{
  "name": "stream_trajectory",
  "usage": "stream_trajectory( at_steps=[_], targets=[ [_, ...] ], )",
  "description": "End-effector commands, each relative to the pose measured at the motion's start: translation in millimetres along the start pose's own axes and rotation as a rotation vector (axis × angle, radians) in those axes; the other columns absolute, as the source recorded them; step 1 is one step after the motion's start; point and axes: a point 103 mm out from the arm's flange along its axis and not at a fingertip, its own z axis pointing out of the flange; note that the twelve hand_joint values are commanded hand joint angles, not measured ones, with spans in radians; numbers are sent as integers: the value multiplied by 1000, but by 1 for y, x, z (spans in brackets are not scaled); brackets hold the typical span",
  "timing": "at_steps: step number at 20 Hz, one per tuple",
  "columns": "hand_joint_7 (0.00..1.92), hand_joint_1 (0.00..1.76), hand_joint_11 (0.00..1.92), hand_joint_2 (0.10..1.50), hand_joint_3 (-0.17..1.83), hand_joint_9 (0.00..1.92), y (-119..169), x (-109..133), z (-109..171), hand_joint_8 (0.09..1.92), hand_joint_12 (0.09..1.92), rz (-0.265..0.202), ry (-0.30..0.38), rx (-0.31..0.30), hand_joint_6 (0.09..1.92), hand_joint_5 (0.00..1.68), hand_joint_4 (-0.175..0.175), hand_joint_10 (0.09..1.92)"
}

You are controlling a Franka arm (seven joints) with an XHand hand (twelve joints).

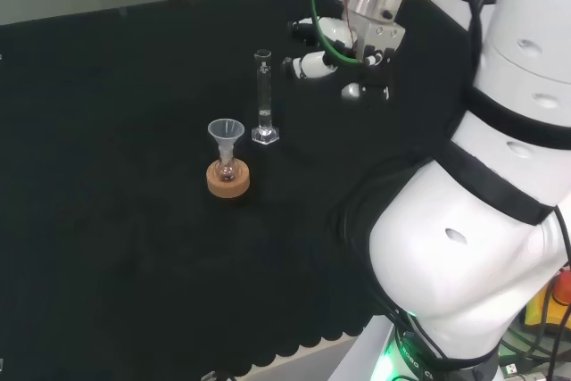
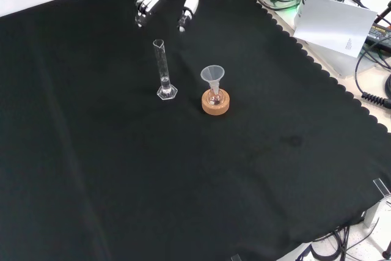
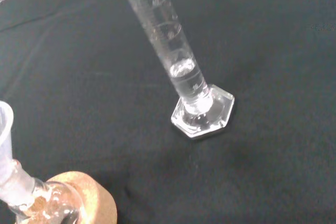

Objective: Pick up the graduated cylinder.

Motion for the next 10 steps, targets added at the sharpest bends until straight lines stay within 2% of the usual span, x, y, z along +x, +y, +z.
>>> stream_trajectory(
  at_steps=[1,5,10],
  targets=[
    [125,725,67,999,8,299,23,-30,54,622,1399,-2,165,-28,87,331,-40,657],
    [177,807,91,978,-1,355,27,-34,65,640,1400,-25,237,-40,87,366,-45,667],
    [189,842,108,964,-9,363,30,-36,75,639,1392,-101,320,-60,87,392,-43,654]
  ],
)
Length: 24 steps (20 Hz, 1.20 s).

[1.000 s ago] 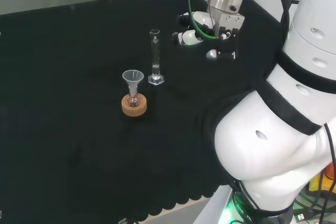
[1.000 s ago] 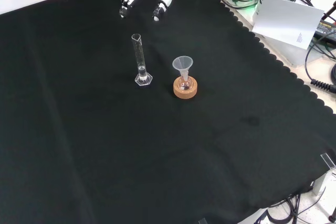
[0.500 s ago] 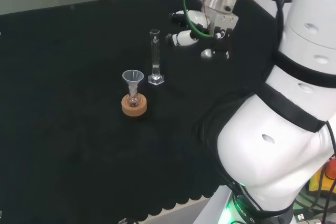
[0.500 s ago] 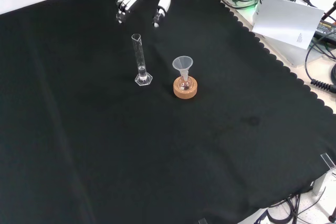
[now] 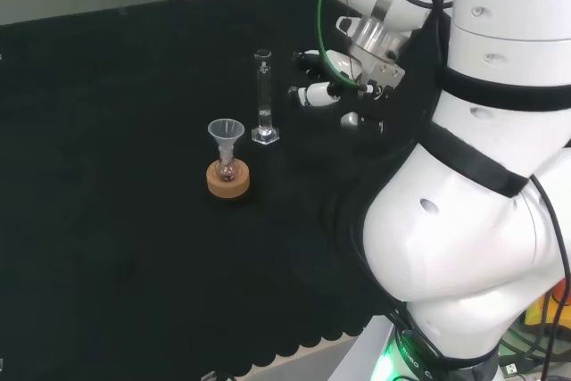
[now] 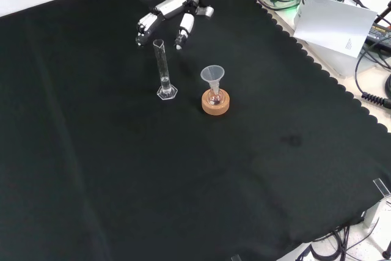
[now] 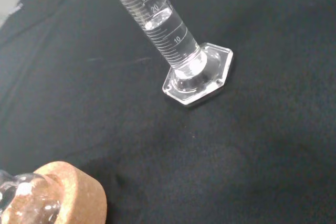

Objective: Pick up the graduated cylinder.

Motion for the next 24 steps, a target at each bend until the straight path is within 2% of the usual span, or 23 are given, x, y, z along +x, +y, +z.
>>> stream_trajectory(
  at_steps=[1,5,13,17,24],
  targets=[
    [193,847,119,960,-12,369,14,-4,16,636,1383,-112,136,-32,87,396,-42,648],
    [227,862,153,951,-24,418,14,-4,20,631,1367,-152,156,-30,87,415,-41,631],
    [319,921,243,954,-87,536,26,1,31,607,1342,-200,279,-4,87,463,-41,567],
    [309,940,270,956,-104,533,35,5,39,597,1341,-242,342,8,87,464,-41,555],
    [272,990,299,986,-173,505,44,16,50,586,1320,-278,388,-1,87,460,-41,549]
  ],
)
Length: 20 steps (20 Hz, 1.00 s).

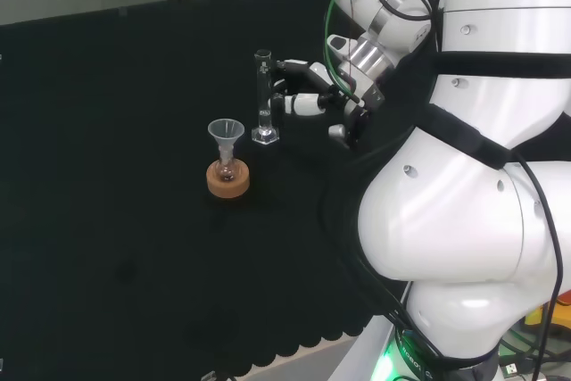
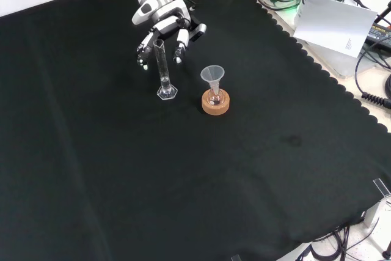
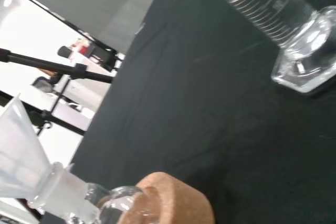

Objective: Pick up the graduated cylinder.

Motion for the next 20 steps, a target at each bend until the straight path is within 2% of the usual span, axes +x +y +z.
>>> stream_trajectory(
  at_steps=[1,13,20],
  targets=[
    [285,1000,308,987,-175,515,7,4,10,591,1319,-32,55,-19,87,463,-42,554],
    [508,1105,581,1012,-175,751,13,10,21,582,1191,-63,149,-60,90,633,-43,471],
    [533,1120,615,1024,-175,786,16,11,27,568,1162,-75,191,-67,139,680,-39,433]
  ],
)
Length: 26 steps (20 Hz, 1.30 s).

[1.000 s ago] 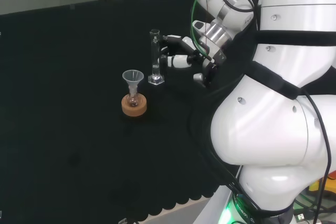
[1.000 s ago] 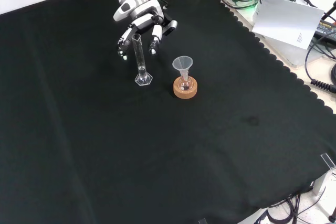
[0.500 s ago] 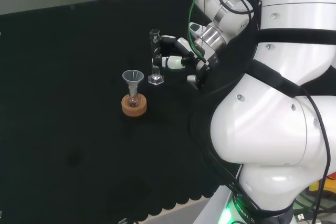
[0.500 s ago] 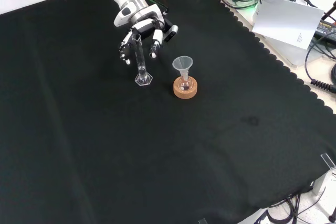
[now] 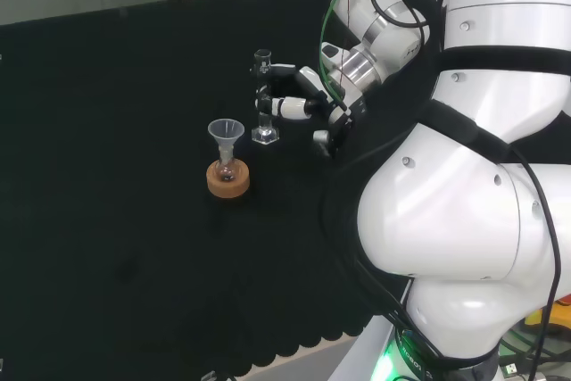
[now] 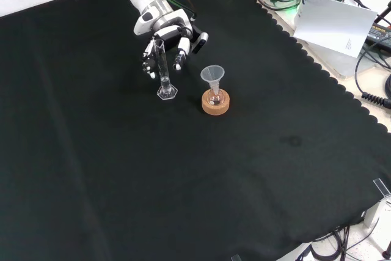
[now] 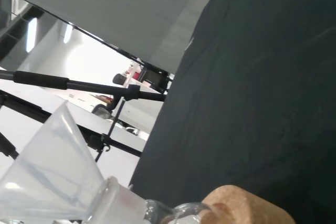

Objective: Pick up the graduated cylinder.

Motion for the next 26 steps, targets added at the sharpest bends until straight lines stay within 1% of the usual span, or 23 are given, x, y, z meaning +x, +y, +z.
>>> stream_trajectory(
  at_steps=[1,6,12,15,20,26],
  targets=[
    [533,1121,616,1024,-175,787,2,1,4,567,1162,-10,30,-10,141,680,-39,431],
    [531,1123,621,1027,-175,791,2,0,6,564,1162,-6,43,-23,145,676,-39,427],
    [533,1129,630,1032,-175,798,2,-3,10,564,1159,3,42,-25,156,680,-38,422],
    [539,1133,641,1034,-175,810,2,-4,11,560,1143,5,43,-27,191,673,-37,403],
    [542,1135,651,1039,-175,833,2,-6,11,554,1141,9,52,-33,381,598,-37,356],
    [542,1136,655,1043,-175,841,2,-9,13,555,1138,13,48,-34,427,584,-36,352]
  ],
)
